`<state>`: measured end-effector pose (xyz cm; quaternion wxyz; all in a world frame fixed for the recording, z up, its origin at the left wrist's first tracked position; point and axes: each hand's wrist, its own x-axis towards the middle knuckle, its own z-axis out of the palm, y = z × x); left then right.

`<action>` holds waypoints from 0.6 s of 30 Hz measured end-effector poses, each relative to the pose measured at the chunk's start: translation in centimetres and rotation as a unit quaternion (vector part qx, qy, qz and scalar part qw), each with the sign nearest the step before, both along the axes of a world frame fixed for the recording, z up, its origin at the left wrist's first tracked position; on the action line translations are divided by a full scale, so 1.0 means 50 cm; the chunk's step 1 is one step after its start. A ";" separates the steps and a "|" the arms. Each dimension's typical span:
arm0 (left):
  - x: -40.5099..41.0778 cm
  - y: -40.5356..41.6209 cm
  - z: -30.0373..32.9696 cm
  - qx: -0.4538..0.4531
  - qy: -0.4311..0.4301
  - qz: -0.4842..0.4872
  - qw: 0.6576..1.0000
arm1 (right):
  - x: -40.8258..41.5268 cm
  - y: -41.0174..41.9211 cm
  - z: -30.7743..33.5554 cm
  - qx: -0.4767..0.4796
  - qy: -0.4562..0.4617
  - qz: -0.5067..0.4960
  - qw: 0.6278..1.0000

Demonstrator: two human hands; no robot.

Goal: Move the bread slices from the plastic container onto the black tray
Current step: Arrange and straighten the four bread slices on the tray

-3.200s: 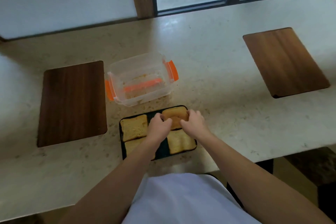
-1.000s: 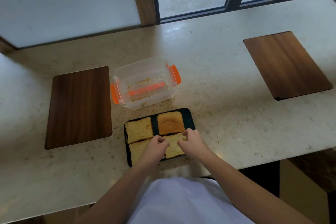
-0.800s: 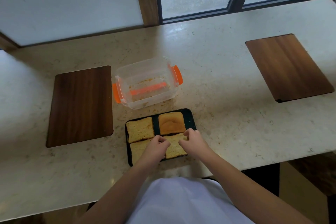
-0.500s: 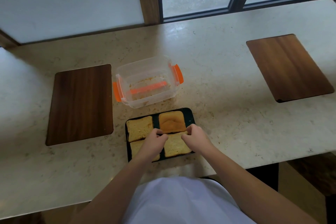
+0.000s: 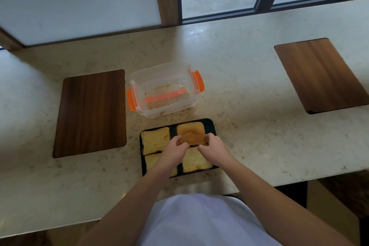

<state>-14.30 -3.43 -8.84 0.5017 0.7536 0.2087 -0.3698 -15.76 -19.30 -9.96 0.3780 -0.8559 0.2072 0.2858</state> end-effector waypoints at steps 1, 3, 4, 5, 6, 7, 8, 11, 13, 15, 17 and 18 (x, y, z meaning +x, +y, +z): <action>0.000 -0.001 -0.001 0.002 -0.001 -0.003 1.000 | 0.000 -0.001 0.000 0.004 0.000 -0.002 1.000; 0.001 -0.004 -0.003 0.005 0.000 -0.010 1.000 | -0.001 -0.005 -0.001 0.006 -0.003 -0.002 1.000; 0.002 -0.007 -0.002 0.005 0.002 -0.014 1.000 | -0.001 -0.007 -0.001 0.006 -0.004 -0.002 1.000; 0.003 -0.009 -0.002 0.005 0.002 -0.018 1.000 | -0.001 -0.009 -0.001 0.006 -0.004 -0.001 1.000; 0.004 -0.012 -0.002 0.006 0.001 -0.021 1.000 | -0.002 -0.012 0.000 0.005 -0.003 0.001 1.000; 0.005 -0.015 -0.002 0.007 0.000 -0.023 1.000 | -0.002 -0.014 0.000 0.005 -0.001 0.003 1.000; 0.006 -0.017 -0.002 0.008 -0.001 -0.023 1.000 | -0.002 -0.017 0.001 0.006 -0.001 0.003 1.000; 0.009 -0.025 -0.006 0.007 0.001 -0.021 1.000 | -0.001 -0.025 0.001 0.003 0.000 0.002 1.000; 0.010 -0.031 -0.008 0.003 0.002 -0.022 1.000 | 0.000 -0.030 0.000 -0.006 0.000 0.004 1.000; 0.013 -0.037 -0.007 0.002 0.002 -0.025 1.000 | 0.000 -0.036 0.001 -0.014 0.001 0.005 1.000; 0.015 -0.041 -0.006 0.003 0.004 -0.027 1.000 | 0.000 -0.040 0.002 -0.019 0.004 0.007 1.000; 0.015 -0.042 -0.006 0.004 0.005 -0.027 1.000 | 0.000 -0.041 0.003 -0.022 0.006 0.009 1.000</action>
